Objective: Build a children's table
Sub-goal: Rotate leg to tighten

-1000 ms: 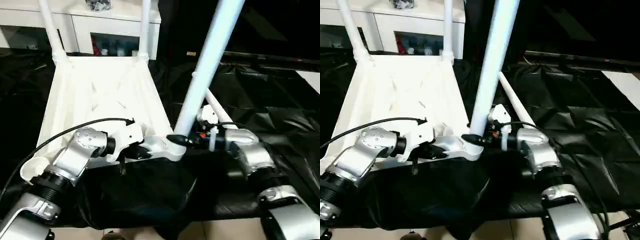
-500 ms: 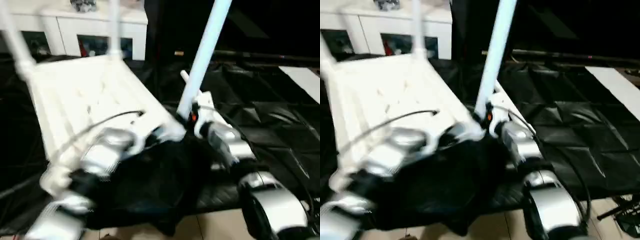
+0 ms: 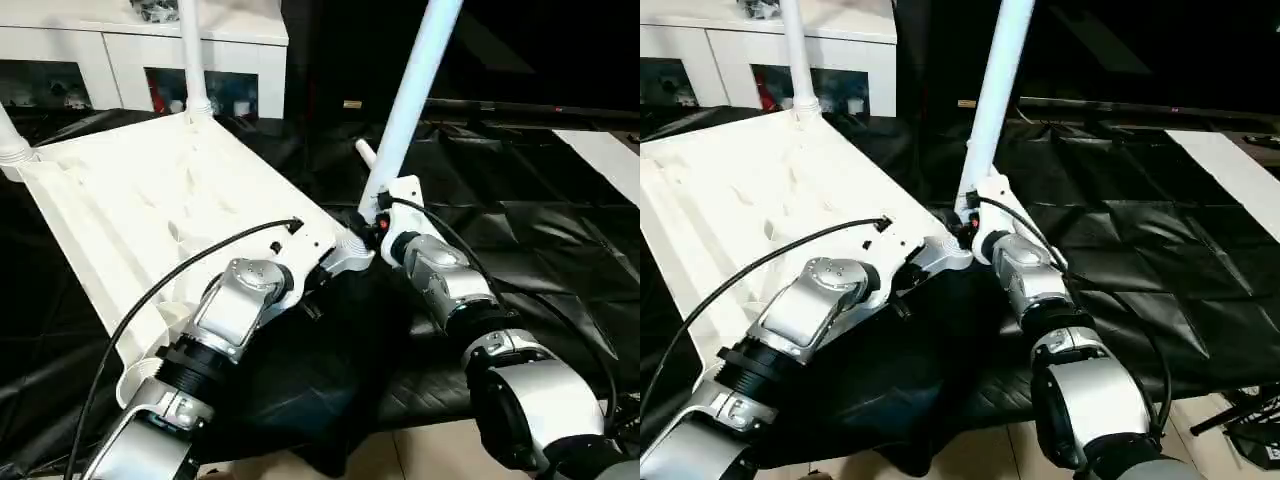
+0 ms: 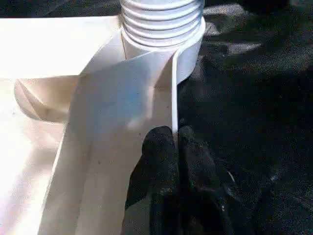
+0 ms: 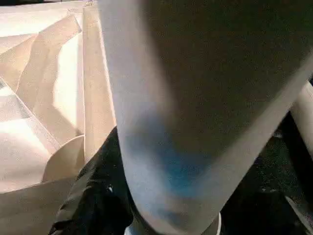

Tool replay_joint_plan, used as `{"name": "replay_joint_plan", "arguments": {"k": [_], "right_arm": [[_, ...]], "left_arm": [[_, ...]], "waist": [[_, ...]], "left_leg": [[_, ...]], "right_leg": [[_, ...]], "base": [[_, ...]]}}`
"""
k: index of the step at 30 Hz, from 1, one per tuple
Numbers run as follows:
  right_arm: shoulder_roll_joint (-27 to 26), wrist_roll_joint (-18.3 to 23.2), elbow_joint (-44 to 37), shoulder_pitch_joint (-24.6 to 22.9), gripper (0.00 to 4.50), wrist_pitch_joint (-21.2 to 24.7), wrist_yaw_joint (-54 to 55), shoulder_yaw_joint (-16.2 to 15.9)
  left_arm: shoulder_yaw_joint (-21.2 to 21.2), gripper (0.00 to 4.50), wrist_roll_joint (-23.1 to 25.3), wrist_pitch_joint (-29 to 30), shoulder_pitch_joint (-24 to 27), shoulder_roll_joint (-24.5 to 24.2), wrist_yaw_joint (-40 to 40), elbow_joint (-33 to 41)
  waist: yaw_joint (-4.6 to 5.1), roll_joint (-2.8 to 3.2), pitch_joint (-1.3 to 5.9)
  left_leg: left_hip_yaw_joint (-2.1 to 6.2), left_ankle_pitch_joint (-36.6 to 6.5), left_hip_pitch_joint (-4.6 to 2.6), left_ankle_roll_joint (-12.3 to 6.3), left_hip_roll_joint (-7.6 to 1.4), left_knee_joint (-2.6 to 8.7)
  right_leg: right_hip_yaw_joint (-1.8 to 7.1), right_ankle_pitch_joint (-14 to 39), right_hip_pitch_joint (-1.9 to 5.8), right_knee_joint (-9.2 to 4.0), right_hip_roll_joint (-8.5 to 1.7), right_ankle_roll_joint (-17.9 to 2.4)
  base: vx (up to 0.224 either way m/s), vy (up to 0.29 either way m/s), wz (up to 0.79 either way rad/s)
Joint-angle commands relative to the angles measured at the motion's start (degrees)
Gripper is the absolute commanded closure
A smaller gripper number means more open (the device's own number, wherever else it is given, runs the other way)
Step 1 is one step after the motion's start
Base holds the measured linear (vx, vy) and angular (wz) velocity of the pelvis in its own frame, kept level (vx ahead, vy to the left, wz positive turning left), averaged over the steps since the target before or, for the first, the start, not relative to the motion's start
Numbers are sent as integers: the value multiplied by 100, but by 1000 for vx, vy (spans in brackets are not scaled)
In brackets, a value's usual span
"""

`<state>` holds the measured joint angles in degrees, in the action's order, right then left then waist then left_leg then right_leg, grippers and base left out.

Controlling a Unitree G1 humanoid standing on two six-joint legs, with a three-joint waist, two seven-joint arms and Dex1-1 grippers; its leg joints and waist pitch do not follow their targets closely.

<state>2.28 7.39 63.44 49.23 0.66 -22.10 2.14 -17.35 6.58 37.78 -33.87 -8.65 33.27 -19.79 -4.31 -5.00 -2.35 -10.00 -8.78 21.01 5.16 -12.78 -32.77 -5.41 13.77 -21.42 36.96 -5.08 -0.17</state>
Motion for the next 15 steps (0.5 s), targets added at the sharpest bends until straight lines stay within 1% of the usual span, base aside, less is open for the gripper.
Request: {"name": "replay_joint_plan", "arguments": {"k": [1,3,4,5,6,7,8,9,10,11,14,15], "right_arm": [[-355,-58,617,-290,191,517,-226,-144],[-343,-33,581,-254,185,485,-358,-126],[-335,-3,543,-205,171,440,-457,-96],[-324,8,514,-176,171,412,-511,-85],[-320,11,503,-166,146,402,-529,-81],[-294,19,442,-115,144,366,-634,-50],[-282,26,417,-104,142,357,-679,-44],[-255,40,358,-76,128,335,-788,-27],[-234,46,324,-63,128,325,-829,-24],[-204,49,282,-49,103,331,-908,-24],[-80,40,69,-66,96,358,-1298,-106],[34,45,-150,-128,96,397,-1671,-197]], "left_arm": [[-42,450,-33,-123,-236,96,-24,412],[-35,450,-49,-153,-233,61,1,425],[-25,450,-73,-184,-217,22,48,464],[-28,450,-88,-213,-205,-4,94,490],[-30,450,-93,-224,-201,-14,111,500],[-37,450,-124,-329,-181,-59,199,539],[-37,450,-130,-356,-177,-66,215,545],[-36,450,-157,-415,-167,-93,273,569],[-46,450,-175,-457,-159,-120,332,592],[-74,450,-203,-587,-141,-164,443,619],[-132,450,-263,-837,-85,-306,705,685],[-140,450,-302,-896,-40,-403,842,717]], "waist": [[-25,98,259],[-21,101,261],[-22,101,289],[-27,111,287],[-28,110,287],[-21,114,289],[-21,114,289],[-18,108,290],[-21,108,285],[-20,108,286],[-22,118,298],[-36,136,306]], "left_leg": [[39,-1911,-60,222,-104,417],[37,-1900,-58,204,-103,417],[41,-1667,-16,193,-106,411],[32,-1612,-15,185,-103,412],[27,-1574,-16,173,-100,406],[20,-1465,-14,143,-100,400],[20,-1465,-14,143,-100,400],[14,-1448,-12,116,-97,393],[12,-1427,-14,98,-100,395],[10,-1393,-16,86,-100,392],[7,-1264,-16,51,-105,380],[3,-1143,-21,17,-116,373]], "right_leg": [[320,1380,114,-605,-342,-821],[320,1344,114,-602,-341,-859],[321,1006,154,-557,-339,-905],[318,935,152,-556,-334,-911],[318,877,151,-555,-333,-916],[319,699,149,-536,-324,-961],[319,699,149,-536,-324,-961],[323,642,155,-535,-324,-993],[324,632,157,-536,-331,-1022],[323,609,157,-534,-327,-1047],[326,412,168,-504,-323,-1111],[323,162,180,-476,-320,-1183]], "base": [[0,0,0],[0,0,0],[0,0,0],[0,0,0],[0,0,0],[0,0,0],[0,0,0],[0,0,0],[0,0,0],[0,0,0],[0,0,0],[0,0,0]]}}
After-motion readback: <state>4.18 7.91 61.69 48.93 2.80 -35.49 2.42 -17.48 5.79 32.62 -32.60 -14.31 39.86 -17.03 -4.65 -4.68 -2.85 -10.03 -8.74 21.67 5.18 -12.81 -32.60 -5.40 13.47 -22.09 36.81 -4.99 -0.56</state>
